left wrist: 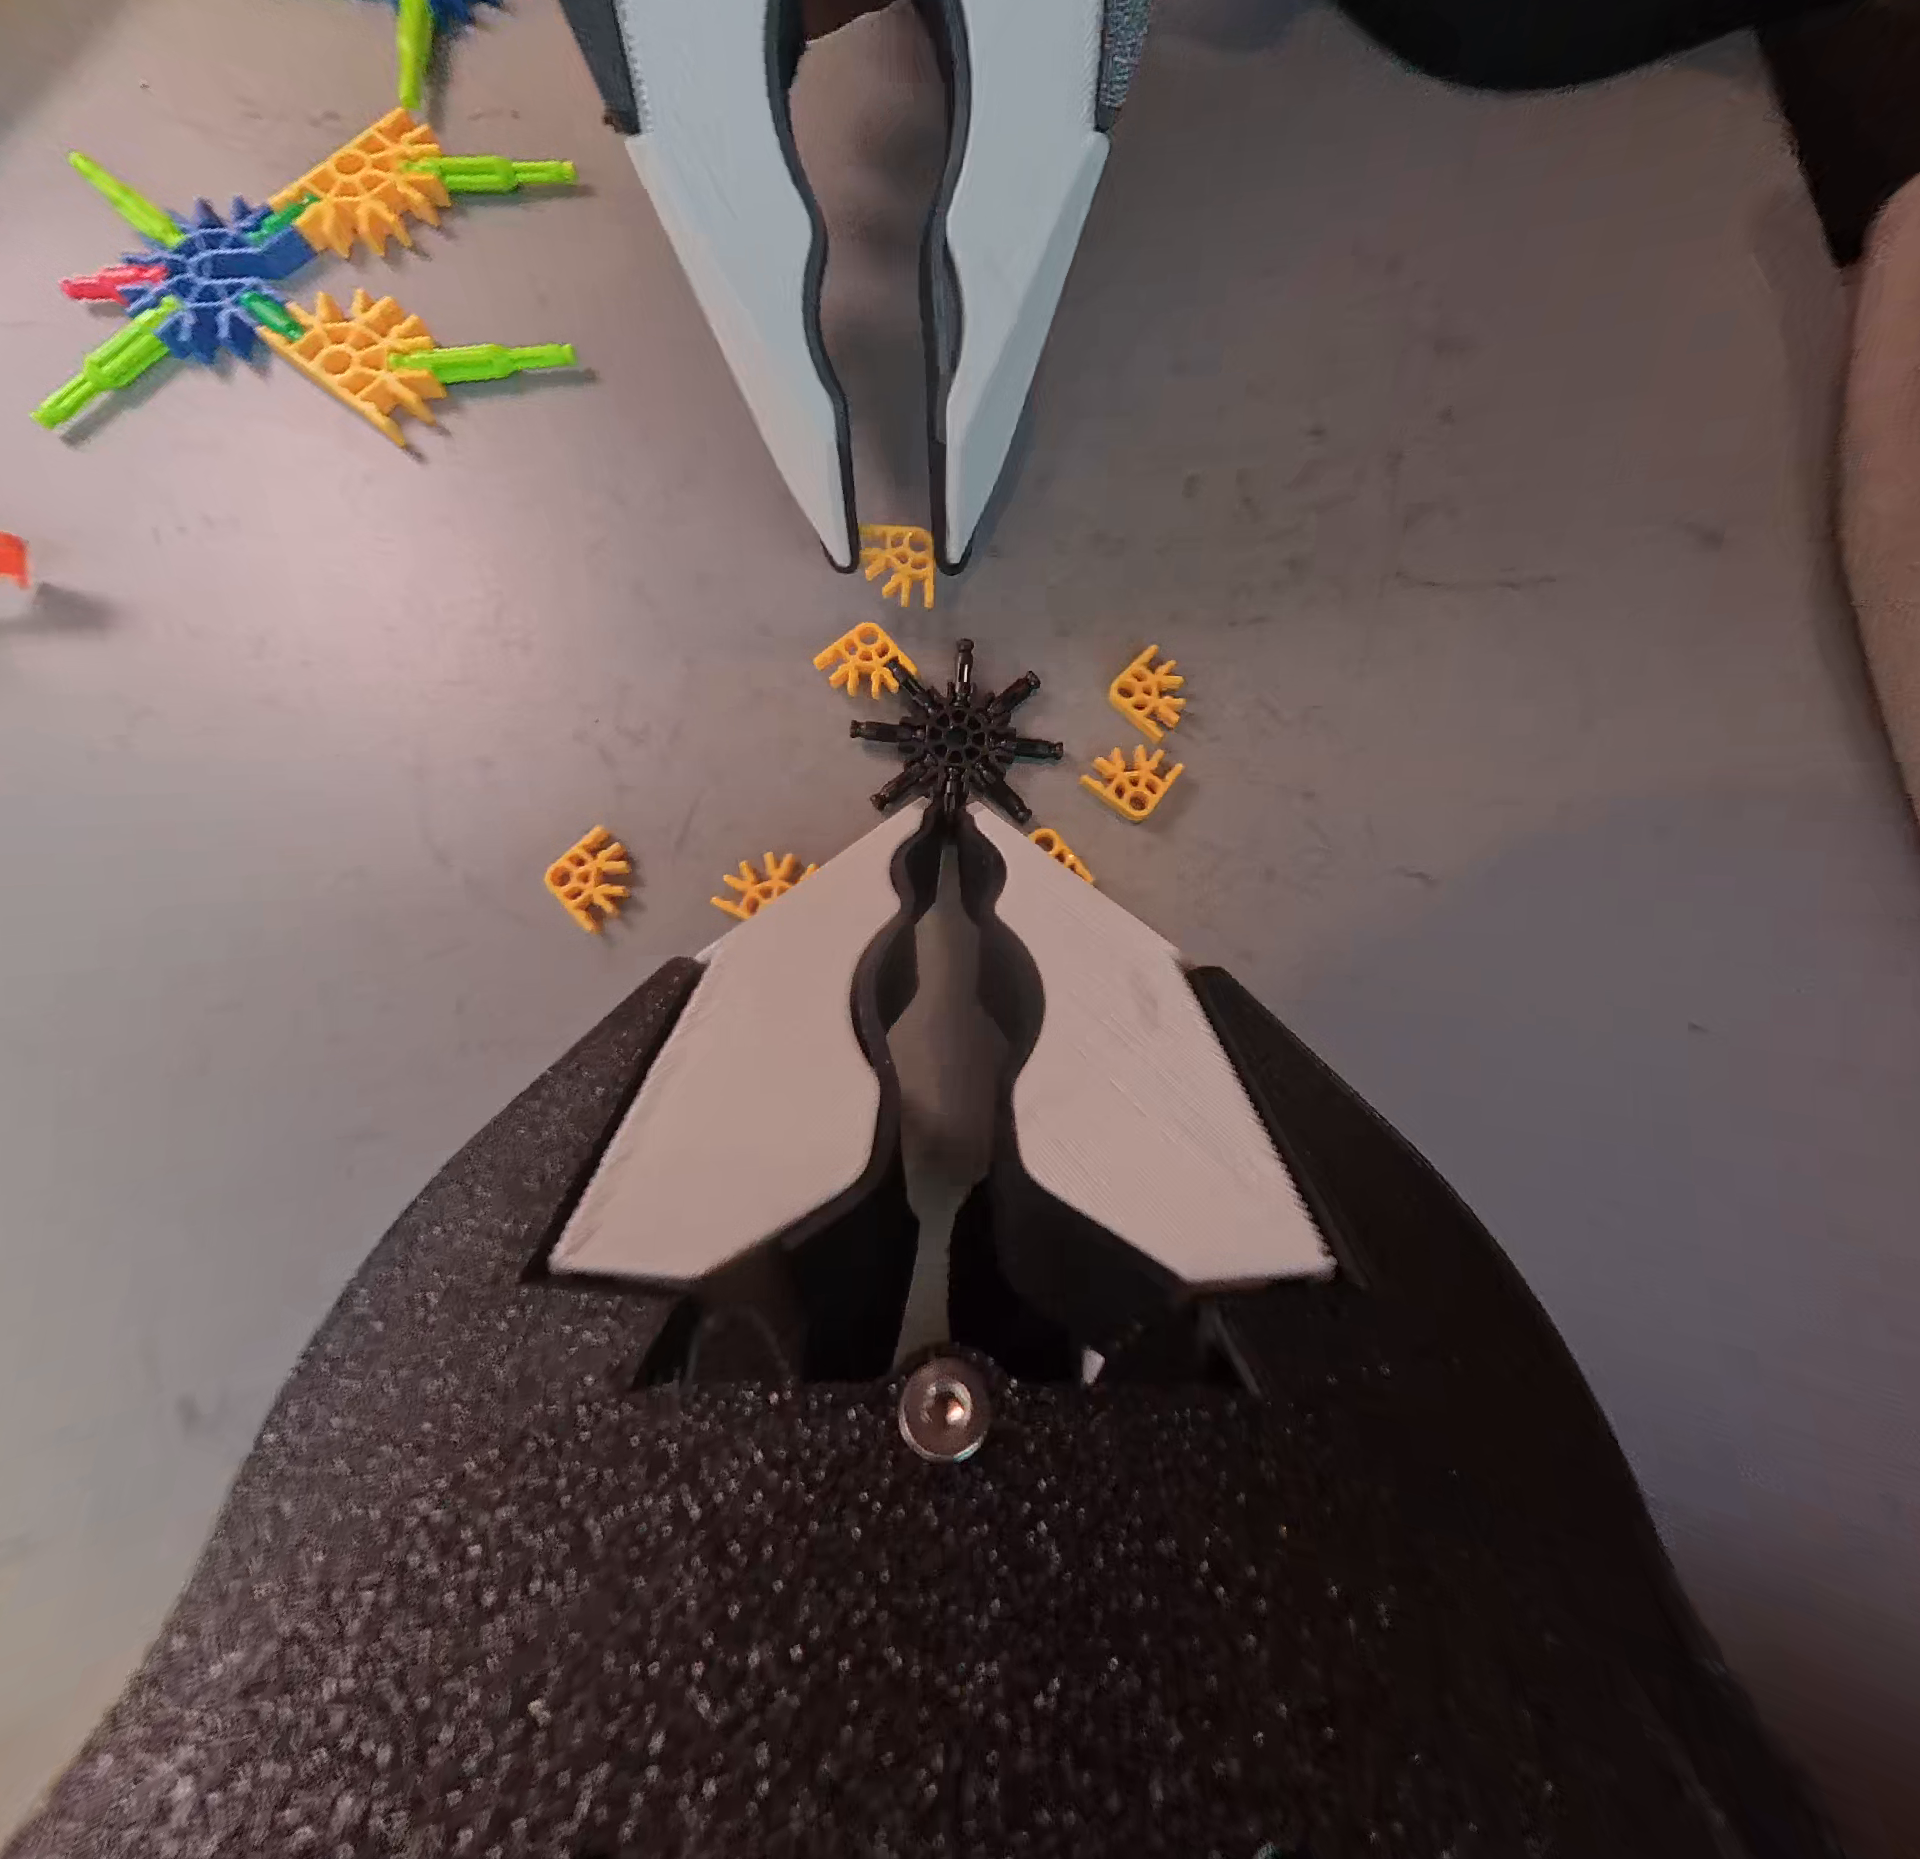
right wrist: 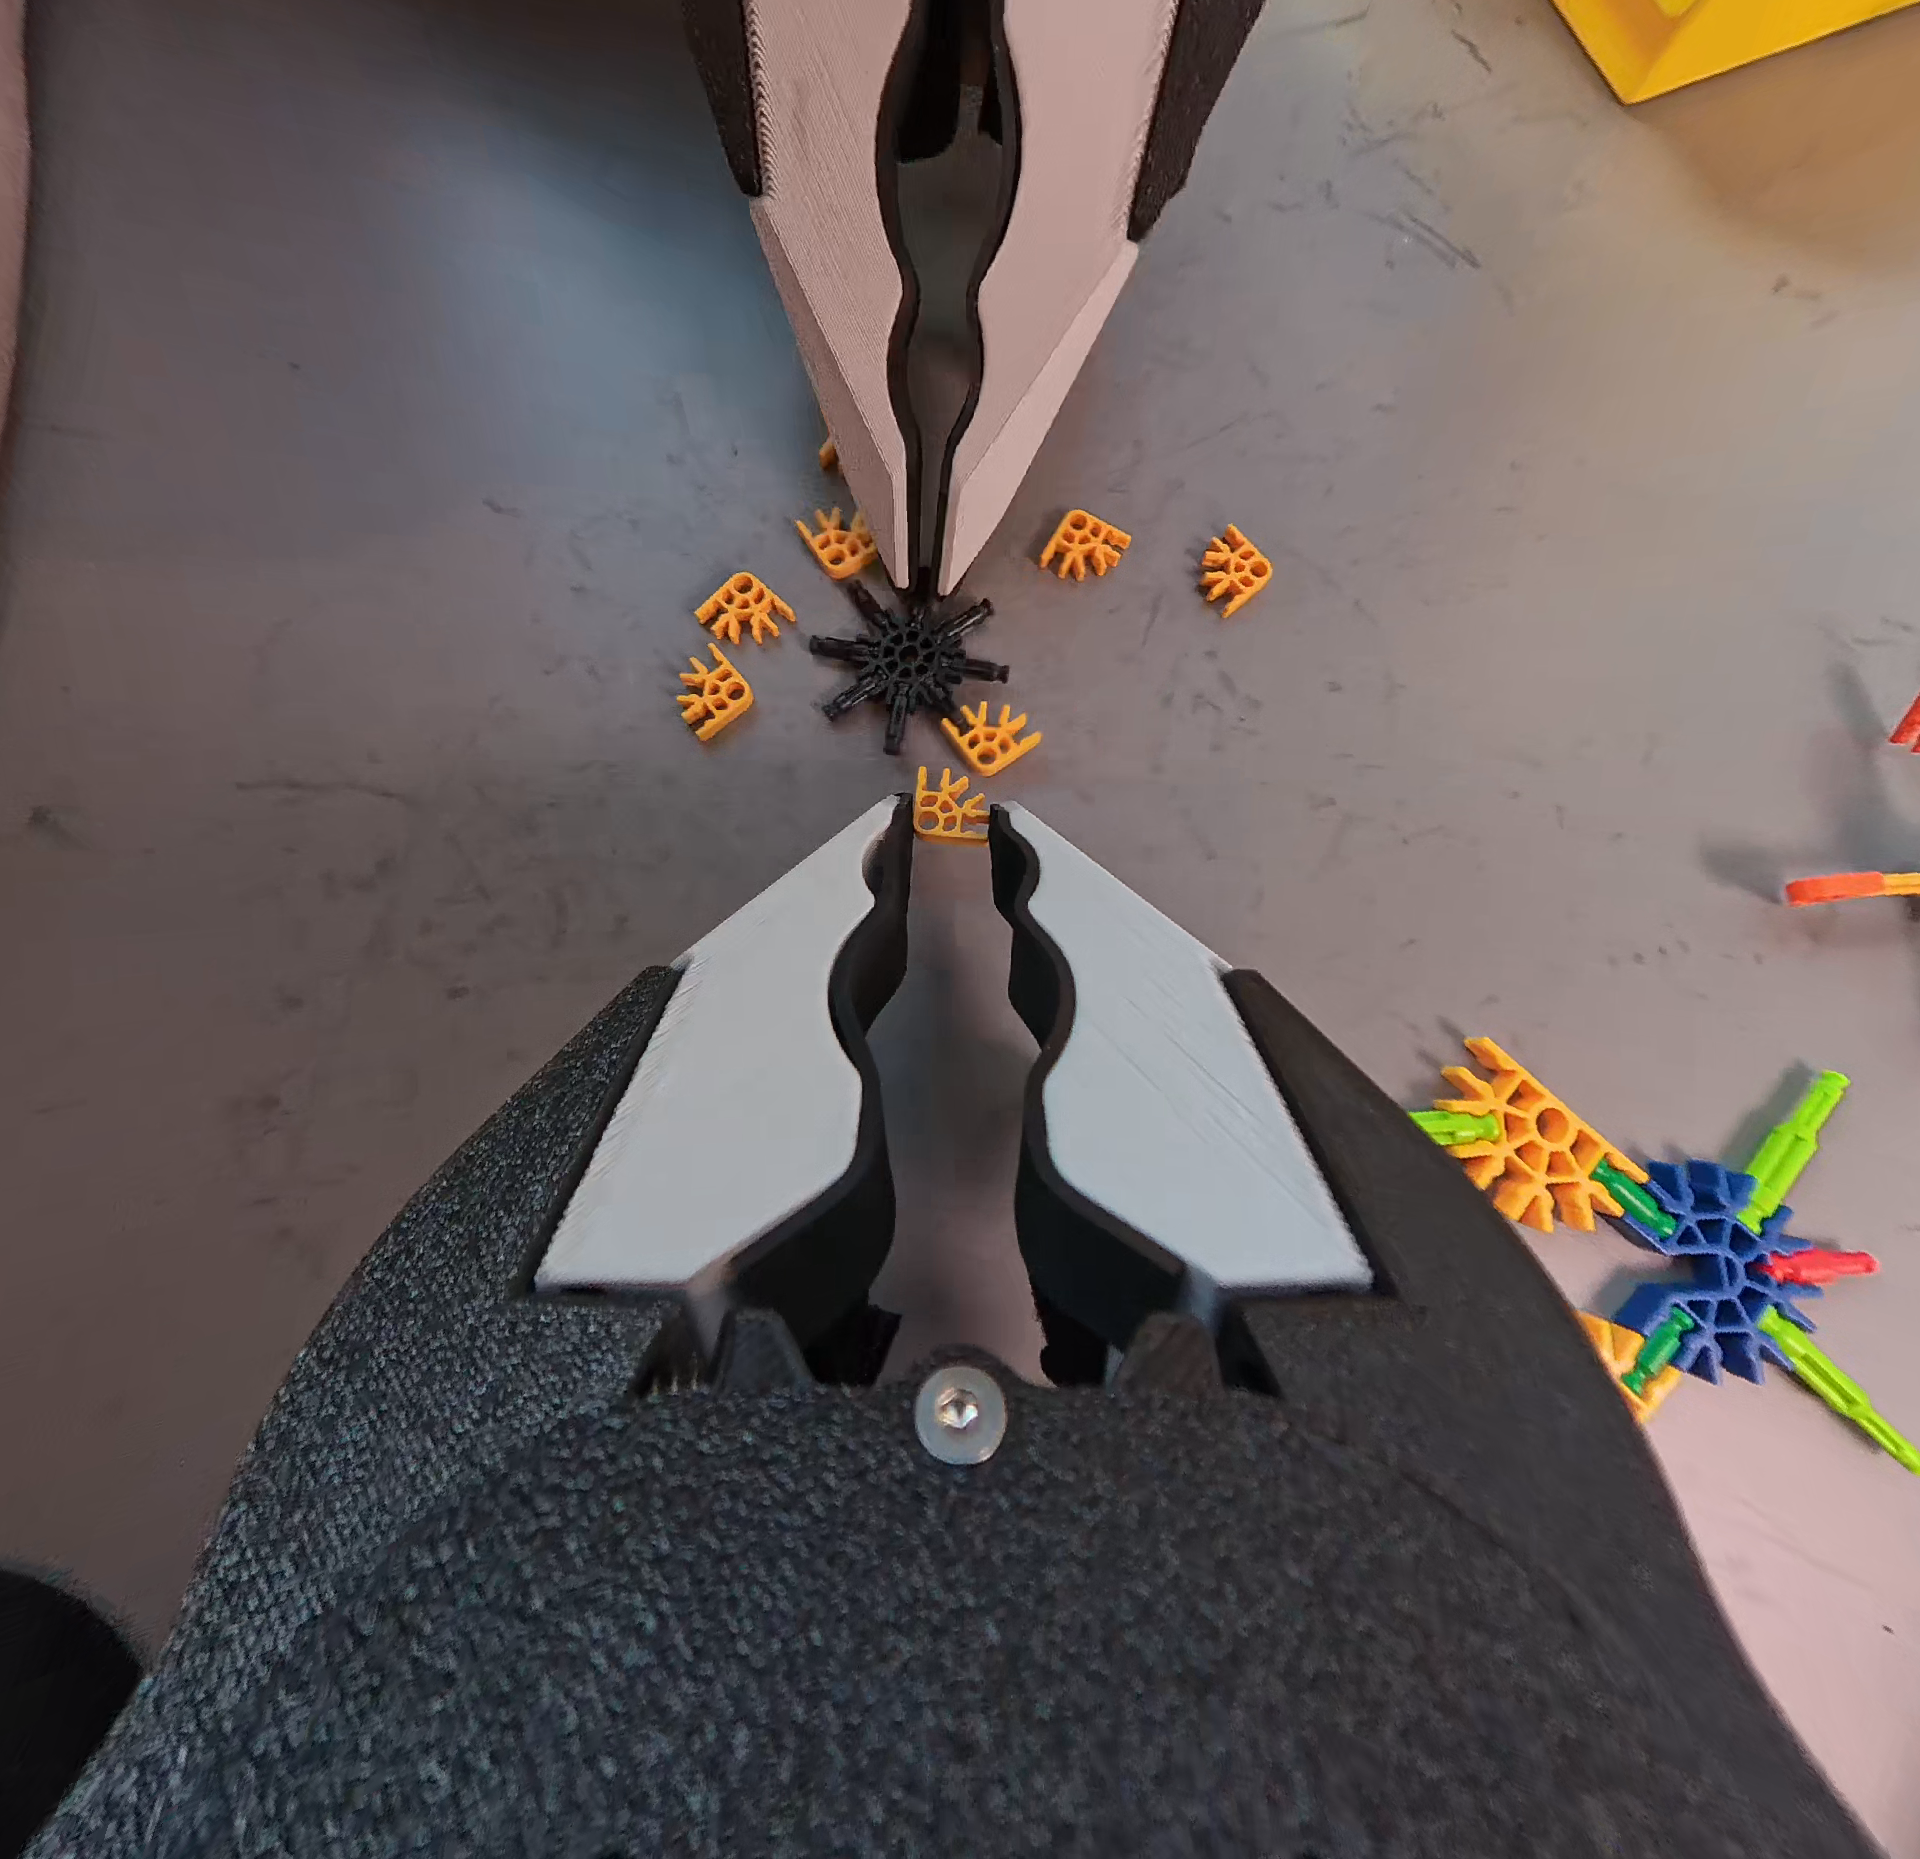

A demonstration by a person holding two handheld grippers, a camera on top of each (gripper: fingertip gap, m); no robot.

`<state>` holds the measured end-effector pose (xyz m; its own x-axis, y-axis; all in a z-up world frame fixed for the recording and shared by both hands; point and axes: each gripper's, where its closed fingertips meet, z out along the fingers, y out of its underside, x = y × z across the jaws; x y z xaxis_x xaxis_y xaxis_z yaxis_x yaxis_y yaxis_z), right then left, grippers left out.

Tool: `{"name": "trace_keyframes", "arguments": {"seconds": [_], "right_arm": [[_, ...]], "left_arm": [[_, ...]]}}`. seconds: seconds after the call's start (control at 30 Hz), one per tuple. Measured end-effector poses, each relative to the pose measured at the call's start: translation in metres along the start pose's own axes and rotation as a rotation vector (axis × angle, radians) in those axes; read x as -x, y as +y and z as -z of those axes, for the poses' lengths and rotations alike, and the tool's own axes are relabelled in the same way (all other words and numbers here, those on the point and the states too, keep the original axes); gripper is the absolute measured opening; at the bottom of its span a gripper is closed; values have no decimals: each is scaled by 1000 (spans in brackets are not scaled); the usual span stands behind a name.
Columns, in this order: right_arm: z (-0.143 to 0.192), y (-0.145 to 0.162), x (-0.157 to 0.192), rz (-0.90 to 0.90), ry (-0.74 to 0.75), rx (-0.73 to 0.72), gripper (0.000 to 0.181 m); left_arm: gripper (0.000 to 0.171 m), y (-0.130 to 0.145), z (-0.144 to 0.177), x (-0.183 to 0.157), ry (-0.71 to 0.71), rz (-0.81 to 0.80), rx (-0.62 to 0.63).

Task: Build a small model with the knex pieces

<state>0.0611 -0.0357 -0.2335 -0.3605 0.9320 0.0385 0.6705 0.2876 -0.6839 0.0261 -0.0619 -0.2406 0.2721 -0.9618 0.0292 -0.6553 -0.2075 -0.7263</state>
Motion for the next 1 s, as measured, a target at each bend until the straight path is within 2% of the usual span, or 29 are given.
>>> {"name": "trace_keyframes", "arguments": {"seconds": [0.33, 1.0], "right_arm": [[-4, -5, 17, 39, -57, 9, 13], [-9, 0, 13, 35, -23, 46, 13]], "left_arm": [[3, -1, -2, -5, 22, -12, -9], [3, -1, -3, -5, 2, 4, -5]]}}
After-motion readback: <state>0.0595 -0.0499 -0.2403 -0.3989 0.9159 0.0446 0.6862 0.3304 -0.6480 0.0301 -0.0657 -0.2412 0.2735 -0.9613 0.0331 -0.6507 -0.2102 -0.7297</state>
